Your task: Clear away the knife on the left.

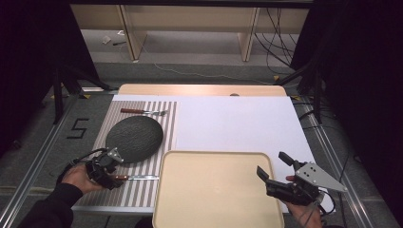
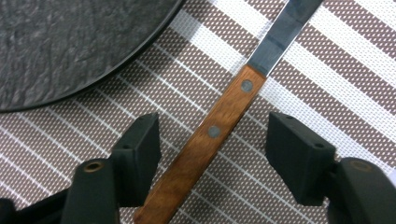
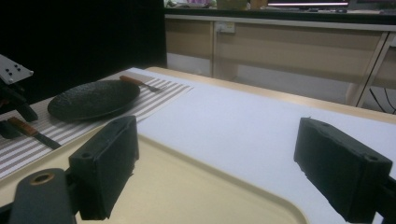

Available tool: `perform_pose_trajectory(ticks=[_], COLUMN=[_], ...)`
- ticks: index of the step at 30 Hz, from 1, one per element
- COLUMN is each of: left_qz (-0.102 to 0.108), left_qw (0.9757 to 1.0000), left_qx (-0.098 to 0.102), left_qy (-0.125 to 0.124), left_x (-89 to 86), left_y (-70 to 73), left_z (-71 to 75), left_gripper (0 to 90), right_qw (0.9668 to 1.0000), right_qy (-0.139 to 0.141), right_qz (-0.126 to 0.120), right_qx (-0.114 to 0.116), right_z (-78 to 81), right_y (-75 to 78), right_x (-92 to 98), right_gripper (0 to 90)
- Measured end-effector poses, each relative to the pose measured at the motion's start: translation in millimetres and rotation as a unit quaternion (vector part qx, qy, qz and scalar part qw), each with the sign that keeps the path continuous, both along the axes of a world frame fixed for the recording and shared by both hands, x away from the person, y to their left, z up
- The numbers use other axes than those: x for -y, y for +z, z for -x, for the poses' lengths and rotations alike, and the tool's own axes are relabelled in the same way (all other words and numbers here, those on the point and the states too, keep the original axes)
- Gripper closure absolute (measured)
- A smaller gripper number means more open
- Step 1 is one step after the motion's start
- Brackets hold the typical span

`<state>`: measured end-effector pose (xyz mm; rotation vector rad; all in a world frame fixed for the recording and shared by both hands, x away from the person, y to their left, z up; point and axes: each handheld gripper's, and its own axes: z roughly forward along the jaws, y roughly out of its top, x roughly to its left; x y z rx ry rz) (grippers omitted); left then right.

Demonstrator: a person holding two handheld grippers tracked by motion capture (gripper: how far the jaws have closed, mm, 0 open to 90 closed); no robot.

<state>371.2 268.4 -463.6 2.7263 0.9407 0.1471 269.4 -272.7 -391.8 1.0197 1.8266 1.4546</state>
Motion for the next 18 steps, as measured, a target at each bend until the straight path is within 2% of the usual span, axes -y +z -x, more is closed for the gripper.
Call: perform_pose_trajectory(ticks=[9, 16, 18], left_qz=[-0.003, -0.007, -0.008], left_qw=[0.9997, 0.9993, 0.9991], left_qx=[-0.019, -0.019, -0.018], left_qy=[-0.018, -0.033, -0.039], left_x=[3.4, 5.7, 6.4], left_y=[0.9, 2.3, 2.5], left_z=[-2.6, 1.2, 1.8], left_gripper=[47.0, 58.2, 58.8], right_qw=[1.0, 1.0, 1.0], right_qy=[0.002, 0.002, 0.002], right_qz=[0.001, 0.001, 0.001], right_qx=[-0.001, -0.001, -0.001], right_z=[0.0, -0.2, -0.2], right_y=[0.0, 0.0, -0.1], right_x=[-0.3, -0.3, -0.4], right_gripper=[14.8, 14.9, 14.9])
